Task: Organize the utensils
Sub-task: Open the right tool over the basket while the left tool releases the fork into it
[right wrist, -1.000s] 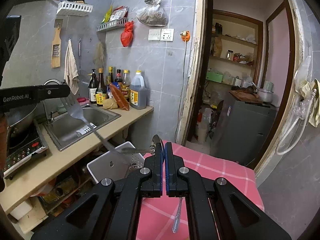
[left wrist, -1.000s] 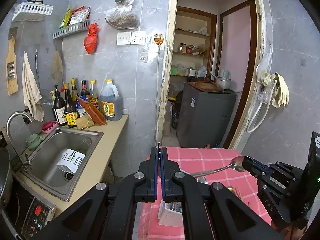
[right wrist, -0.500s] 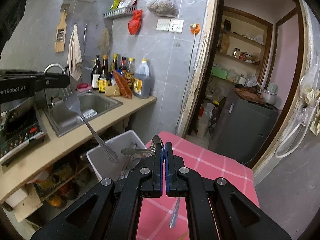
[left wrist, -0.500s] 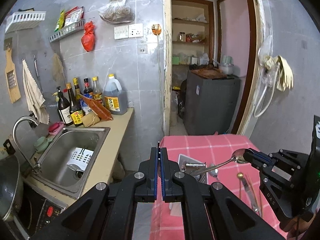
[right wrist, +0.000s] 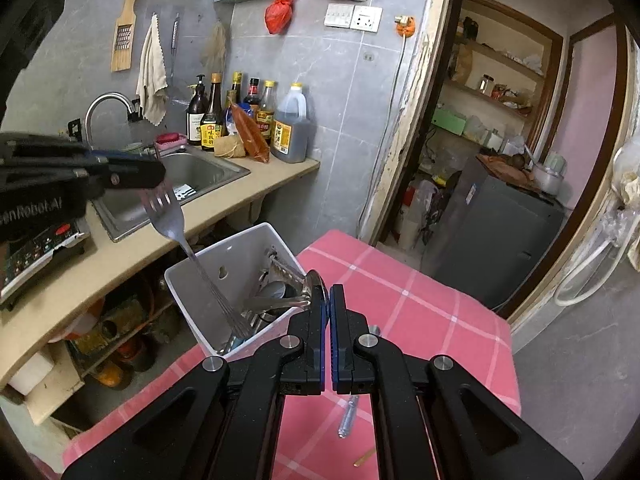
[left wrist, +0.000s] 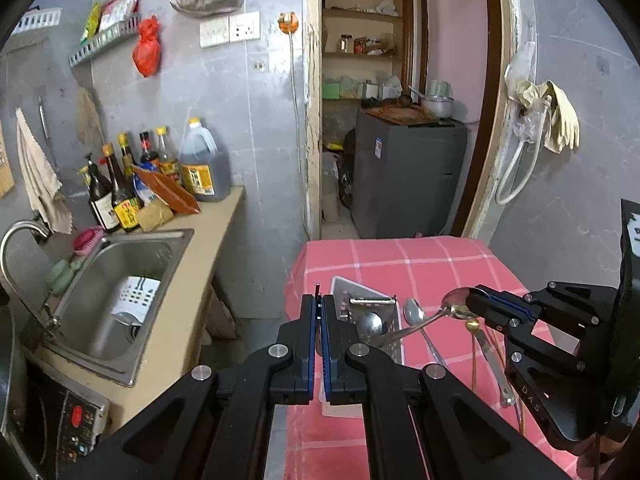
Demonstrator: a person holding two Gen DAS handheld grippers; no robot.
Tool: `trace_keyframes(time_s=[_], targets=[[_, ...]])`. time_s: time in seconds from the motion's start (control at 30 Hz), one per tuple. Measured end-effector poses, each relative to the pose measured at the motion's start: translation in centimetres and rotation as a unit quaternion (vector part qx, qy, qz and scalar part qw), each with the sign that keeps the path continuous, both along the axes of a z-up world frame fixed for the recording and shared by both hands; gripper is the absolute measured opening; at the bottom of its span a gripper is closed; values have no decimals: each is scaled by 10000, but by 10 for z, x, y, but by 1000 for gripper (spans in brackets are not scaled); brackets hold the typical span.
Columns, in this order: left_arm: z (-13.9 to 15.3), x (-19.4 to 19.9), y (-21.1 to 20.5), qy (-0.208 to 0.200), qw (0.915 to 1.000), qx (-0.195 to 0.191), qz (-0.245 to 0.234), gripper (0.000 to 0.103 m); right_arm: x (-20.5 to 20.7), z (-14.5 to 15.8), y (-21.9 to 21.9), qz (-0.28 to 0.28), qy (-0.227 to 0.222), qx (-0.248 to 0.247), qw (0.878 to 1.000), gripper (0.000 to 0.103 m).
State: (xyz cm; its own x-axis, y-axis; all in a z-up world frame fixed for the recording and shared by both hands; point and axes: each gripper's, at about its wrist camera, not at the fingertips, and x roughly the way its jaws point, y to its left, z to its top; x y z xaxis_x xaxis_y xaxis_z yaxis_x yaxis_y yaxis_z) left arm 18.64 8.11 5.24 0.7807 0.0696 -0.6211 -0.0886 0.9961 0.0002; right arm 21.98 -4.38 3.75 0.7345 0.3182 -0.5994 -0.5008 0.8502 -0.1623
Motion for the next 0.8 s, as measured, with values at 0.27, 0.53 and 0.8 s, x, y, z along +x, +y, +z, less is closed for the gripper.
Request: trace_keyframes(time_s=[0.27,0.53,0.8], targets=[[-15,12,8,188,9989,-436,-20,4,12,-7,7,57,216,266,9994,2],[-29,16,16,199,9946,-1010,-139,7,24,-16,8,175,426,738,9962,3],[-43,16,25,228,9862,-1627,-195,11,29,-25,-6,161,555,1180,9913,7]])
